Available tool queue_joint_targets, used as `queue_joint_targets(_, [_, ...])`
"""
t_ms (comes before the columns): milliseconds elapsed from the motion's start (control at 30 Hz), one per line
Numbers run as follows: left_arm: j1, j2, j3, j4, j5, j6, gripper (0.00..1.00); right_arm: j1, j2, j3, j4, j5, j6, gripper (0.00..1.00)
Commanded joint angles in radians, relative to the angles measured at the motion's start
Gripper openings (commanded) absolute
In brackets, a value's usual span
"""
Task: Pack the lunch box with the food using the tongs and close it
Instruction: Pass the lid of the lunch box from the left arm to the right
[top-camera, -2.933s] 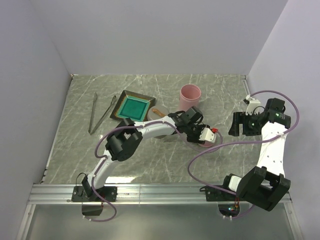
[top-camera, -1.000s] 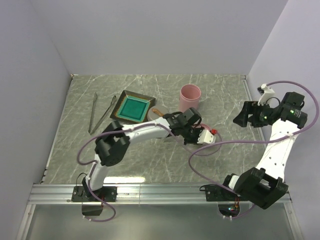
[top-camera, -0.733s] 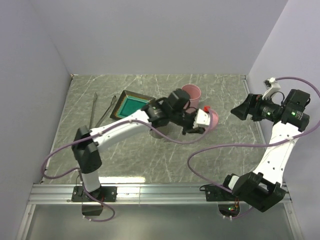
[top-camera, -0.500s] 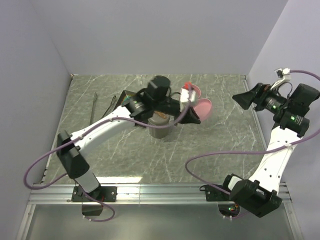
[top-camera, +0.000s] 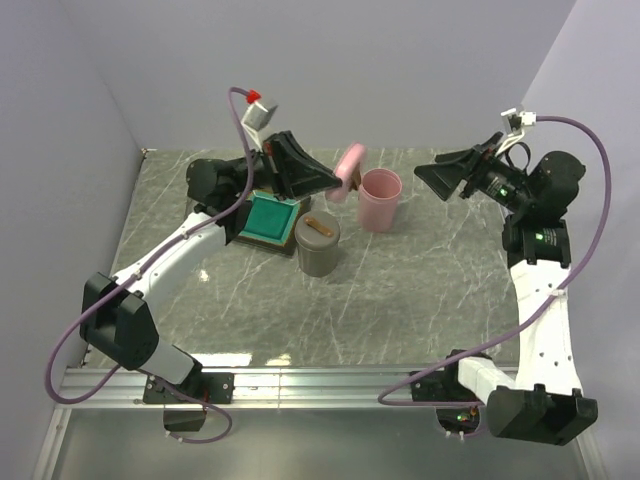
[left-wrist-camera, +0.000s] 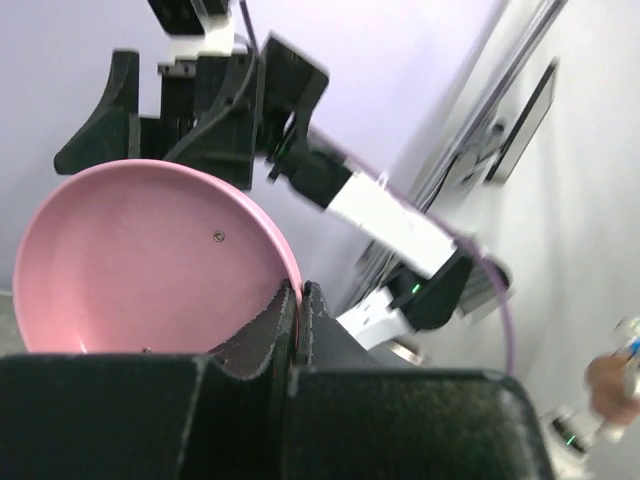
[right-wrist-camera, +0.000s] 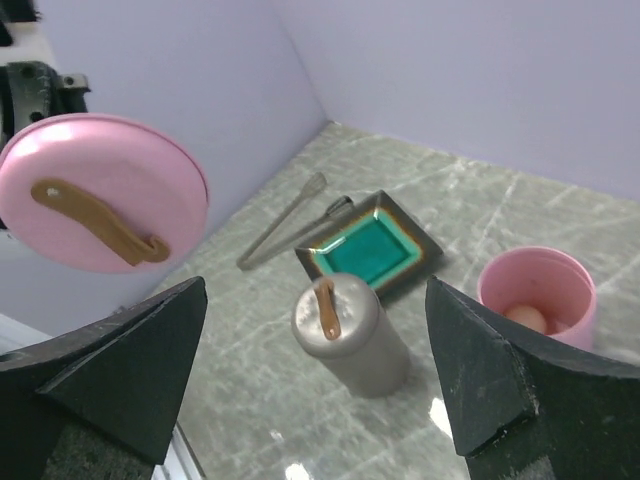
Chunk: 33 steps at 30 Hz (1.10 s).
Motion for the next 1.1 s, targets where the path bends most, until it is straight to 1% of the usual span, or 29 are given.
queue_joint_targets(0, [0.041,-0.013,-0.017,0.219,-0.124,-0.296,0.0,0.044,-0.012,-0.019,0.212,0.087,0.084,0.95])
queue_joint_targets(33, [0.047,-0.019,-0.029,0.202,-0.174,-0.315,0.0,0.07,-0.006,-0.028,0.237,0.093,0.11,0.95])
queue_joint_targets(100, [0.062,-0.032,-0.032,0.097,-0.221,-0.37,0.0,0.093,0.017,-0.025,0.293,0.1,0.141,0.93])
queue_joint_targets(167, [0.068,-0.041,-0.034,0.027,-0.274,-0.413,0.01,0.13,0.035,-0.019,0.335,0.102,0.188,0.9])
queue_joint_targets(233, [0.076,-0.049,-0.031,-0.052,-0.297,-0.456,0.0,0.15,0.07,0.014,0.355,0.1,0.214,0.87])
queue_joint_targets(267, [0.079,-0.052,-0.031,-0.078,-0.32,-0.471,0.0,0.186,0.081,0.028,0.358,0.1,0.222,0.86])
queue_joint_targets(367, [0.094,-0.05,-0.02,-0.135,-0.345,-0.524,0.0,0.234,0.123,0.057,0.404,0.1,0.277,0.84])
queue_joint_targets(400, [0.107,-0.05,-0.015,-0.186,-0.356,-0.537,0.0,0.246,0.147,0.067,0.419,0.105,0.29,0.82])
queue_joint_targets(500, [0.142,-0.049,0.002,-0.224,-0.363,-0.567,0.0,0.309,0.199,0.105,0.43,0.116,0.293,0.81])
queue_joint_targets(533, [0.15,-0.049,0.005,-0.27,-0.366,-0.585,0.0,0.324,0.213,0.122,0.43,0.123,0.291,0.81])
queue_joint_targets(700, [0.179,-0.064,-0.021,-0.261,-0.373,-0.602,0.0,0.452,0.293,0.185,0.371,0.157,0.21,0.78])
queue_joint_targets(833, [0.191,-0.067,-0.028,-0.232,-0.366,-0.62,0.0,0.516,0.342,0.235,0.323,0.202,0.164,0.76])
queue_joint_targets(967, [0.196,-0.066,-0.029,-0.177,-0.366,-0.626,0.0,0.562,0.396,0.271,0.306,0.248,0.158,0.71])
queue_joint_targets(1067, [0.196,-0.064,-0.028,-0.166,-0.363,-0.631,0.0,0.576,0.416,0.28,0.315,0.257,0.165,0.68])
